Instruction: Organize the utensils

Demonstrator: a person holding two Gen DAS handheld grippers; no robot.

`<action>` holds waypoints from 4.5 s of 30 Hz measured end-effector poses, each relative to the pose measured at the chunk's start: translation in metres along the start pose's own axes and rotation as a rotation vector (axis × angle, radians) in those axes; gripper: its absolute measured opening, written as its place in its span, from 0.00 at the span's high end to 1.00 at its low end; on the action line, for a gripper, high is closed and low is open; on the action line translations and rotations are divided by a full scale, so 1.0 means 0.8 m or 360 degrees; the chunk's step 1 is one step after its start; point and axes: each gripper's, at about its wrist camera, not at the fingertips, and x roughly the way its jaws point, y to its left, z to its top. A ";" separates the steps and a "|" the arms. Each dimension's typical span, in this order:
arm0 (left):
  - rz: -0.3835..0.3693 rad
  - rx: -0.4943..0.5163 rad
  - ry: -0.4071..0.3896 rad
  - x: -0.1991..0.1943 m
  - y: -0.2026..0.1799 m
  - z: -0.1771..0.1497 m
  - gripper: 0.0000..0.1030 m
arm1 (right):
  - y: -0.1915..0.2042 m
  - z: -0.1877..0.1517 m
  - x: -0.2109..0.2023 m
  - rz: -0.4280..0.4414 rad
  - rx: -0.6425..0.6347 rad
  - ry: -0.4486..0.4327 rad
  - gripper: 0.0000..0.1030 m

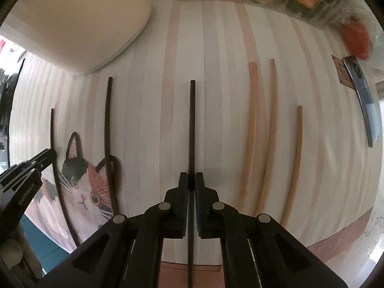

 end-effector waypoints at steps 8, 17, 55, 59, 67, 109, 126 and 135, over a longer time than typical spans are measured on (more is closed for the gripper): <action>0.0000 0.0025 0.0007 0.001 0.002 -0.001 0.97 | 0.006 0.028 0.011 -0.0057 -0.0042 0.0094 0.94; 0.0009 0.0037 0.0014 0.010 0.000 0.004 0.97 | 0.036 0.040 0.019 -0.0146 -0.0096 0.0132 0.94; -0.0253 -0.0190 -0.0885 -0.286 0.072 -0.003 0.99 | 0.036 0.019 -0.218 0.0409 -0.0060 -0.0773 0.95; -0.0273 -0.0198 -0.1029 -0.333 0.084 0.021 1.00 | 0.045 0.032 -0.282 0.0472 -0.0068 -0.0936 0.95; -0.0289 -0.0154 -0.1208 -0.394 0.104 0.037 1.00 | 0.070 0.083 -0.368 0.0523 -0.0099 -0.1123 0.95; -0.0092 -0.0152 0.0075 0.029 0.011 -0.049 0.96 | 0.006 0.017 -0.048 0.0228 0.0039 -0.0162 0.95; -0.0048 -0.0069 0.0068 0.024 0.002 -0.037 0.97 | 0.081 0.052 0.011 -0.0068 -0.0209 0.0077 0.95; -0.0052 -0.0093 -0.0034 0.012 -0.001 -0.042 0.97 | 0.083 0.038 0.004 -0.0040 -0.0191 -0.0029 0.95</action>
